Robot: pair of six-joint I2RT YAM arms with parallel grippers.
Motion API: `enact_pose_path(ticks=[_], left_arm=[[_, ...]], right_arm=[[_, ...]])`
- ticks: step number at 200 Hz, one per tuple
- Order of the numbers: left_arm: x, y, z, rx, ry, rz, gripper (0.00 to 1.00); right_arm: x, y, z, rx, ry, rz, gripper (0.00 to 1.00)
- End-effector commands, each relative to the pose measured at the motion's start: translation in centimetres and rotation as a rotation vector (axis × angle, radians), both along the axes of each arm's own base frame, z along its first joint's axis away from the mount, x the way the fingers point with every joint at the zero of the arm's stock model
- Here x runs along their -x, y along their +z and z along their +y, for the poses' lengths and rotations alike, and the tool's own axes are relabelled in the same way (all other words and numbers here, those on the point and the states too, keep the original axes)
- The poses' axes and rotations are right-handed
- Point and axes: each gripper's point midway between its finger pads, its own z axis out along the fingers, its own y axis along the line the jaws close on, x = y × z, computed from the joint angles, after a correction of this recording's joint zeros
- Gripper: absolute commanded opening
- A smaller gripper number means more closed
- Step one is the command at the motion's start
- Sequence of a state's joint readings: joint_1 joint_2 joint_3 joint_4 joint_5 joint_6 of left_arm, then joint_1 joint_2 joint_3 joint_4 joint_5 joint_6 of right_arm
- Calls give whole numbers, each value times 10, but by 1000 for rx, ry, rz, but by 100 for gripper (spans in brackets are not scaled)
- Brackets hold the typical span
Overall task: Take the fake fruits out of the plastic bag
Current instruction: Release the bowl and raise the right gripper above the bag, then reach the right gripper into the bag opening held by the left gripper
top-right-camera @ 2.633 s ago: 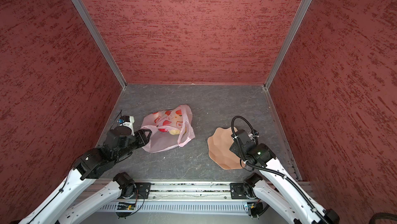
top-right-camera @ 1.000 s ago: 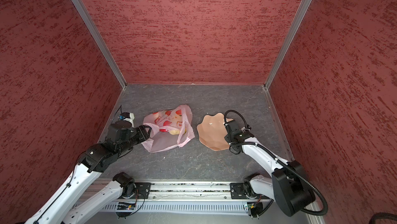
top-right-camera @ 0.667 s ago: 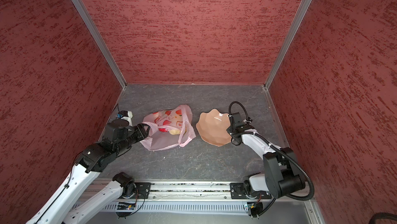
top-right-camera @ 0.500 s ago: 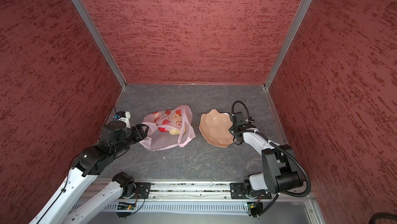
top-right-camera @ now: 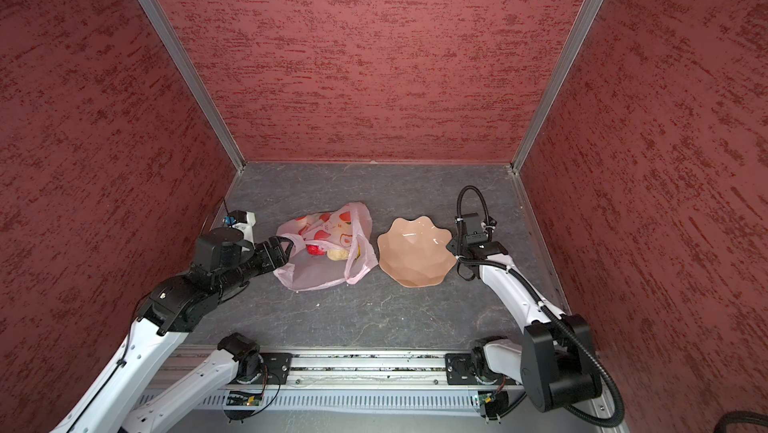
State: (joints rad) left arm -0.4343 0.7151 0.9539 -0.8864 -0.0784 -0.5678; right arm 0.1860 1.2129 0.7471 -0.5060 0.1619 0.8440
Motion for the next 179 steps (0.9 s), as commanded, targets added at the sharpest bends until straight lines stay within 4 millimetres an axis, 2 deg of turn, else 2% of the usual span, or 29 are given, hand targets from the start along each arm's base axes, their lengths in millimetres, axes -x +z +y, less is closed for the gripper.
enact_pose_path(ticks=[1, 38, 76, 88, 105, 119, 141, 160, 179], left_arm=[[7, 0, -8, -39, -98, 43, 85], [11, -3, -13, -89, -160, 127, 87], [14, -7, -22, -114, -229, 201, 86], [16, -11, -27, -123, -251, 230, 80], [18, -13, -30, -134, -255, 239, 57], [19, -14, -29, -135, -237, 231, 38], [21, -15, -23, -101, -166, 195, 24], [23, -21, -14, -69, -77, 146, 15], [27, -27, -5, -33, 3, 86, 10]], right_arm=[[4, 20, -2, 24, 39, -18, 55], [4, 62, 15, 5, 183, -115, 56], [-2, 126, 57, -13, 443, -247, 52], [-5, 151, 73, -38, 510, -313, 51], [-8, 184, 98, -72, 595, -402, 44], [-9, 206, 128, -114, 681, -458, 42], [-5, 229, 190, -159, 832, -518, 40], [4, 235, 252, -177, 956, -538, 40], [15, 227, 310, -199, 1060, -539, 40]])
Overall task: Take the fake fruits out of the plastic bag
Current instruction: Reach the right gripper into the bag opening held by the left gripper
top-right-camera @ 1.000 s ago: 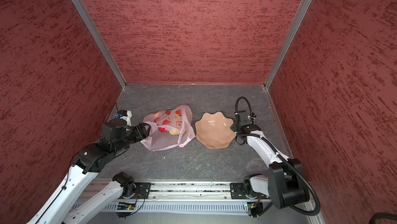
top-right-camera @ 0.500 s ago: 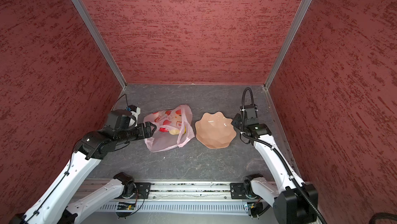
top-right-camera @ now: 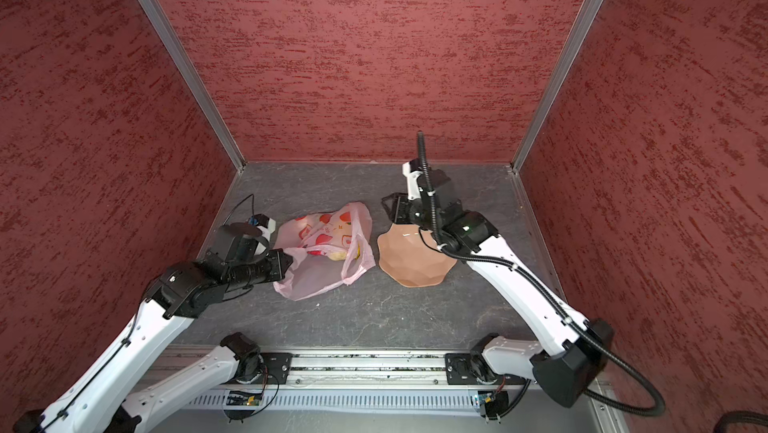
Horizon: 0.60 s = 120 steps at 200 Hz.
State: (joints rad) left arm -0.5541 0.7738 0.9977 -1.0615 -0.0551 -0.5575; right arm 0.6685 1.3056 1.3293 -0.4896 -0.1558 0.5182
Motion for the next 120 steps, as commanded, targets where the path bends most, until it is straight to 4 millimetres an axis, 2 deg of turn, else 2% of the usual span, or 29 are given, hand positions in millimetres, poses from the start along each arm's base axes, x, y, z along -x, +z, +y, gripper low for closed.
enact_pose_path(ticks=[1, 6, 11, 28, 52, 75, 120], left_arm=[[-4, -1, 15, 47, 153, -92, 10], [-3, -2, 17, 62, 170, -105, 9], [-1, -4, 18, 78, 184, -118, 8], [3, -10, 22, 129, 219, -144, 7], [8, -21, 28, 153, 254, -156, 6], [7, -22, 32, 161, 277, -179, 5], [0, -3, 35, 176, 290, -262, 5]], right_arm=[[12, 5, 66, -19, 135, -58, 40], [15, 4, 78, -18, 153, -58, 40], [15, -8, 92, 0, 170, -40, 39], [28, -26, 131, 22, 249, -8, 39], [49, -52, 170, 72, 331, 43, 37], [63, -78, 183, 108, 356, 103, 35], [70, -128, 181, 220, 340, 192, 31]])
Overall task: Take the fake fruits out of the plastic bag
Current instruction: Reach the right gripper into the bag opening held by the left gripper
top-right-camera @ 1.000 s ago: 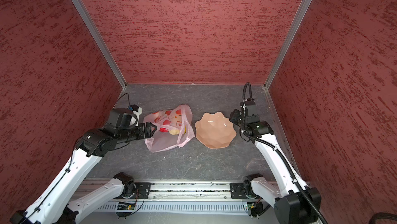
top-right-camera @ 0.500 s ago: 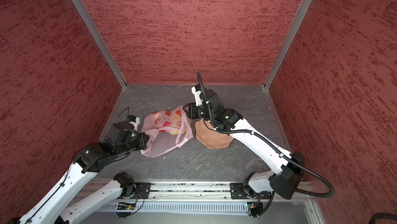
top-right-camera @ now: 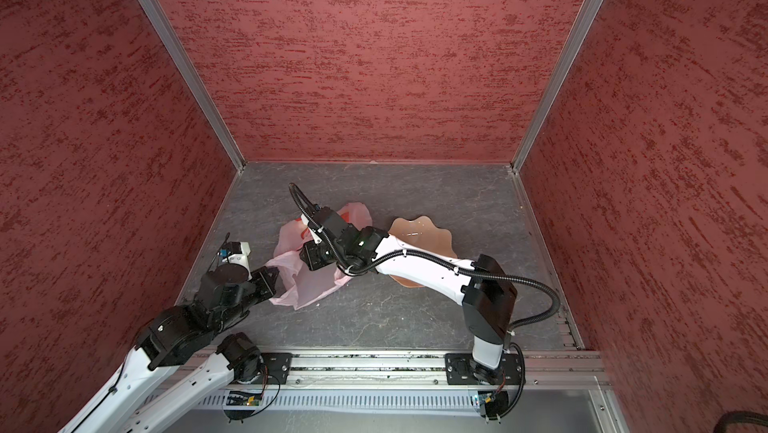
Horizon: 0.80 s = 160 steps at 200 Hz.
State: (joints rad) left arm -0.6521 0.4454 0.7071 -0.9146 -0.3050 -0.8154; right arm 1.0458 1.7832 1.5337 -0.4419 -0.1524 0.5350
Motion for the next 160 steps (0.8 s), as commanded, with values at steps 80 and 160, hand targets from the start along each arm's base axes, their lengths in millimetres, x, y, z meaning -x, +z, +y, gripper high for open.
enact_pose_path(ticks=[80, 160], left_arm=[[-17, 48, 1, 31, 33, -168, 5], [-7, 32, 3, 20, 10, -123, 5]], right_arm=[[-12, -79, 2, 227, -11, 38, 31], [-66, -96, -6, 244, -163, -62, 35]])
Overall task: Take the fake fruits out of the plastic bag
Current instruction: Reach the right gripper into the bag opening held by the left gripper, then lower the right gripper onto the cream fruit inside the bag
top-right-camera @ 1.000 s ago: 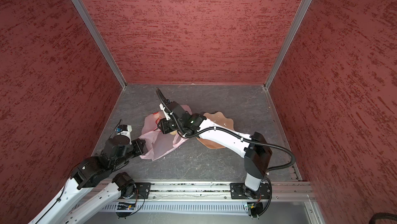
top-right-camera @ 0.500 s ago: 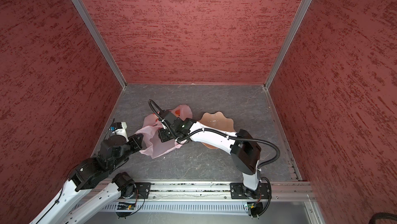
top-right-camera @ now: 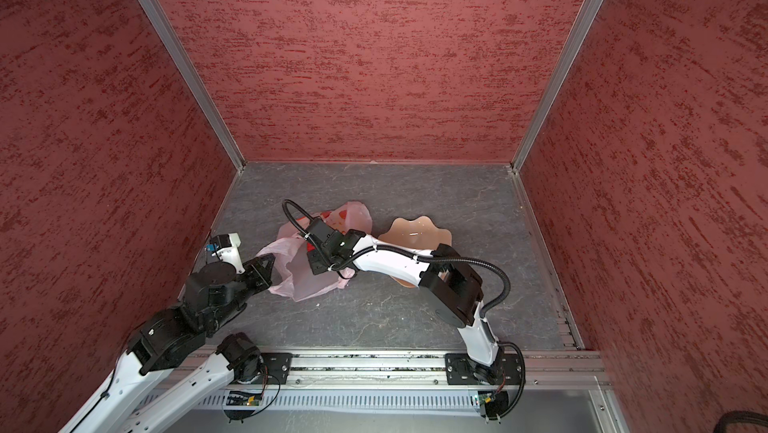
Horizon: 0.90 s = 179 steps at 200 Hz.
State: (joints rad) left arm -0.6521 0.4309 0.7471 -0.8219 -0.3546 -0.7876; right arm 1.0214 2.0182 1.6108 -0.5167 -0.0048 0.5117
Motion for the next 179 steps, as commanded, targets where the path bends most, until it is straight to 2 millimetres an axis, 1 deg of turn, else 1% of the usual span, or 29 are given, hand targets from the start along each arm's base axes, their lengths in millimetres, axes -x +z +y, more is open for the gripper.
enact_pose_path(ticks=[1, 27, 56, 98, 127, 148, 179], left_arm=[[5, -7, 1, -25, -15, 17, 5], [2, -8, 3, -25, 1, 13, 5], [-2, -4, 2, -26, 11, 0, 5], [-10, 2, -6, -35, -5, -1, 6], [-14, 4, -12, -34, -19, 2, 5], [-15, 8, -12, -32, -17, -6, 5], [-12, 19, -4, -15, 9, -45, 5]], right_arm=[[-26, 5, 0, -13, -40, -84, 35], [-14, 17, 6, -79, 58, -117, 34], [6, 24, 3, -128, 145, -129, 33], [33, 30, -5, -106, 241, -171, 33], [48, 35, -5, -113, 290, -195, 40], [54, 29, -6, -98, 308, -183, 40], [56, 8, -7, -34, 316, -134, 29]])
